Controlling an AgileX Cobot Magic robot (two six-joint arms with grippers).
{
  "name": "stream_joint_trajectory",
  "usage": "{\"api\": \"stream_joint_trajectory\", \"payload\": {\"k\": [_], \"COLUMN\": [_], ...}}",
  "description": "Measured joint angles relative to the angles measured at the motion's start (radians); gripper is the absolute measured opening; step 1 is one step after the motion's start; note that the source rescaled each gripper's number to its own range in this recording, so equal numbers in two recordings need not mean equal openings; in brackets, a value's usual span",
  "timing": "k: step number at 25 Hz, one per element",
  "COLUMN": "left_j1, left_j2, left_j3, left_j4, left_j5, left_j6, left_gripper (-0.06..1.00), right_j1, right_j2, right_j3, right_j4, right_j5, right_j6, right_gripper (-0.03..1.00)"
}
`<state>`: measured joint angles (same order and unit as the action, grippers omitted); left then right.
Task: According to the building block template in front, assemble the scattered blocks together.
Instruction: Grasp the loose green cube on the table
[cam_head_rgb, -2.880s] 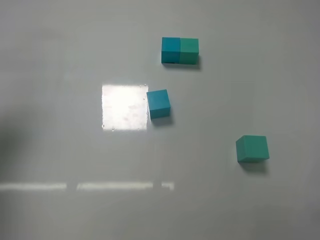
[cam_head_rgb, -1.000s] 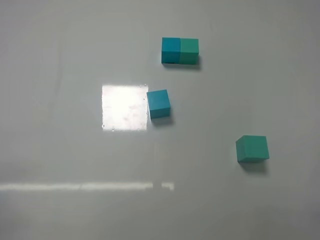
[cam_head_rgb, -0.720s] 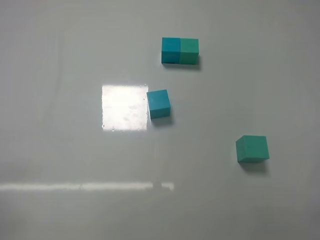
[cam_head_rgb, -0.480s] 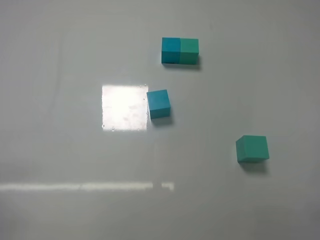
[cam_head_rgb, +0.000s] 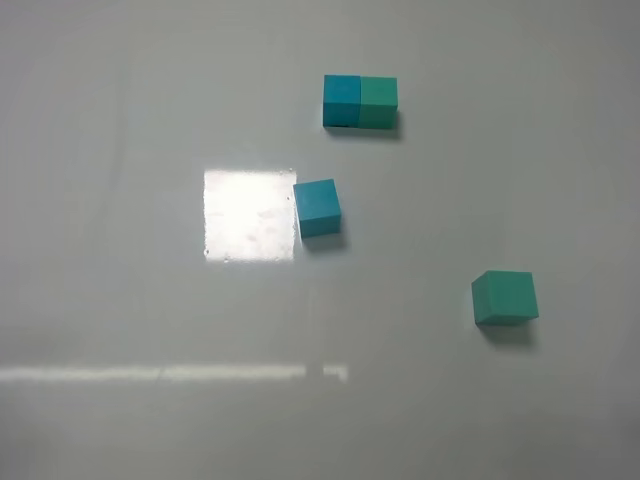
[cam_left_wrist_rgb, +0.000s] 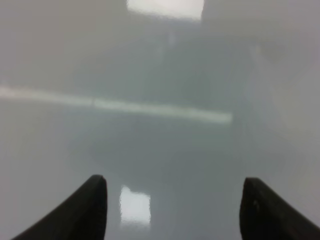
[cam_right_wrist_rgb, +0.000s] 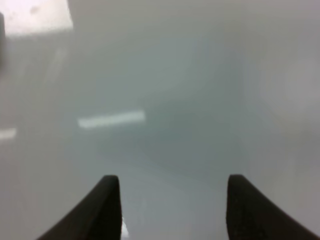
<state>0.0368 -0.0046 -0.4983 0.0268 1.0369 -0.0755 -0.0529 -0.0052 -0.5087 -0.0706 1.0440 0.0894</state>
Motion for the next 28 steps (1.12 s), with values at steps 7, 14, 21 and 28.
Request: {"api": "stream_joint_trajectory", "payload": {"k": [7, 14, 21, 28], "left_j1": [0.0, 0.0, 0.0, 0.0], "left_j2": [0.0, 0.0, 0.0, 0.0], "left_j3": [0.0, 0.0, 0.0, 0.0], "left_j4": [0.0, 0.0, 0.0, 0.0], "left_j5": [0.0, 0.0, 0.0, 0.0], "left_j6": [0.0, 0.0, 0.002, 0.002], "left_gripper": [0.52, 0.52, 0.52, 0.52], "right_j1": [0.0, 0.051, 0.268, 0.495], "right_j2": [0.211, 0.673, 0.879, 0.94], "right_j3": [-0.297, -0.522, -0.524, -0.524], "right_j4": [0.044, 0.361, 0.285, 0.091], "right_j5": [-0.154, -0.069, -0.064, -0.126], "right_j6": [-0.212, -0.728, -0.988, -1.012], "right_gripper": [0.09, 0.21, 0.69, 0.73]}}
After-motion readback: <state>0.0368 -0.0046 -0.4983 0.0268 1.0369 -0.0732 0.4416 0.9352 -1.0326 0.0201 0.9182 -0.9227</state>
